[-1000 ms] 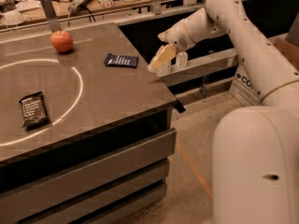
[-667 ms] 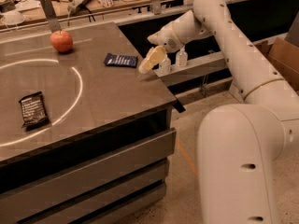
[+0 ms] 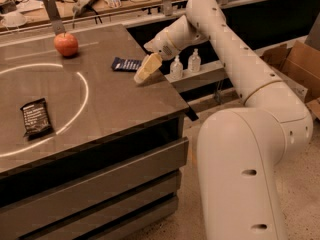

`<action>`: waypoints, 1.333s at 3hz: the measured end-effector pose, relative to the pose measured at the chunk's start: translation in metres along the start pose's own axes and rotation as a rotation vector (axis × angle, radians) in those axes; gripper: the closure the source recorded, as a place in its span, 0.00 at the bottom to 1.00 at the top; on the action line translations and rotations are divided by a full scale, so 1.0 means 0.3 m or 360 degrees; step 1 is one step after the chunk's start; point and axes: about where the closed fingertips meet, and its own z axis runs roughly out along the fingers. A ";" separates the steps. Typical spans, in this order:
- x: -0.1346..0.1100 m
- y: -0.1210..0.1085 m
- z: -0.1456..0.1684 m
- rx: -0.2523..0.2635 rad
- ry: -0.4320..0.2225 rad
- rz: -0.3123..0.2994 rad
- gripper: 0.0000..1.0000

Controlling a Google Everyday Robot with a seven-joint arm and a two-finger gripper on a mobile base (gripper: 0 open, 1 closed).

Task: Move rxbar blueberry near rxbar chocolate

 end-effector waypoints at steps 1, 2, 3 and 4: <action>0.004 0.008 0.055 0.0007 0.0042 0.0011 0.18; 0.008 0.012 0.080 0.0012 0.0057 0.0022 0.41; -0.003 0.011 0.071 0.0012 0.0057 0.0022 0.64; -0.019 0.010 0.057 0.0012 0.0057 0.0022 0.96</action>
Offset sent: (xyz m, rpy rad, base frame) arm -0.0039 0.0211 -0.0252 -0.0507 0.0116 -0.0426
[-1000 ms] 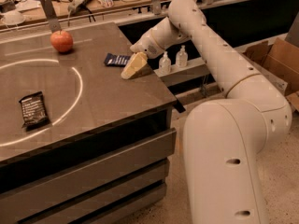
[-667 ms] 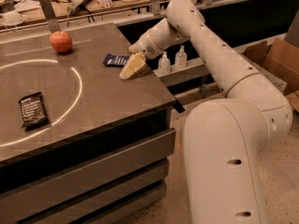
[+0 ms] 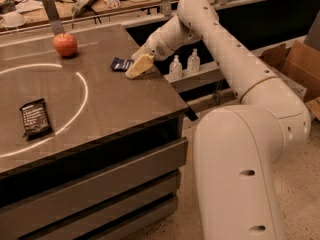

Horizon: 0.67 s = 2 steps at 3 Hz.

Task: Move rxbar blueberry near rxbar chocolate

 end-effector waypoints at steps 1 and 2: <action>-0.008 0.000 -0.007 0.0000 0.0000 0.0000 1.00; -0.008 0.000 -0.007 0.0000 0.0000 0.0000 1.00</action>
Offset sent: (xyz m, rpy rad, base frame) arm -0.0745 0.0958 0.0260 0.1231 -0.0123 0.0898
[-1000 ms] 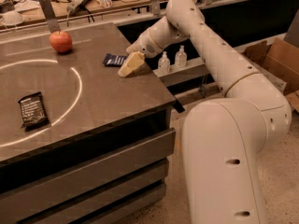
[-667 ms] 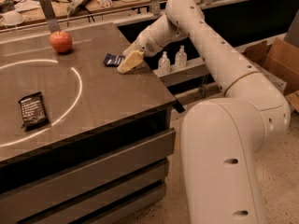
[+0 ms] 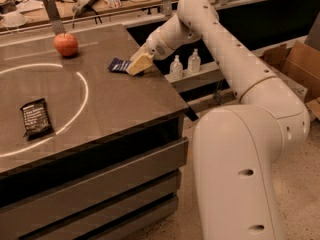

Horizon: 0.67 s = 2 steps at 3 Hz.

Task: Move rxbar blueberry near rxbar chocolate

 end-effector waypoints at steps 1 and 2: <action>-0.010 0.008 0.005 -0.0006 -0.0005 -0.0005 1.00; -0.010 0.008 0.005 -0.0007 -0.0005 -0.0005 1.00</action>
Offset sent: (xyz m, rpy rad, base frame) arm -0.1523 0.1973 0.0307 0.1611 0.0477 0.2647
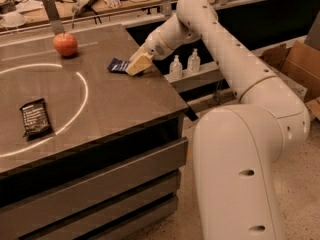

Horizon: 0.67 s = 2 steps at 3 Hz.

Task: Move rxbar blueberry near rxbar chocolate

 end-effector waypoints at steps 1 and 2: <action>-0.007 0.007 0.005 -0.0005 -0.0003 -0.0002 1.00; -0.097 0.094 0.050 -0.0068 -0.0042 -0.0019 1.00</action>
Offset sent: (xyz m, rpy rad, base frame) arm -0.1975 0.2304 0.0744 0.1928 0.0906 0.2672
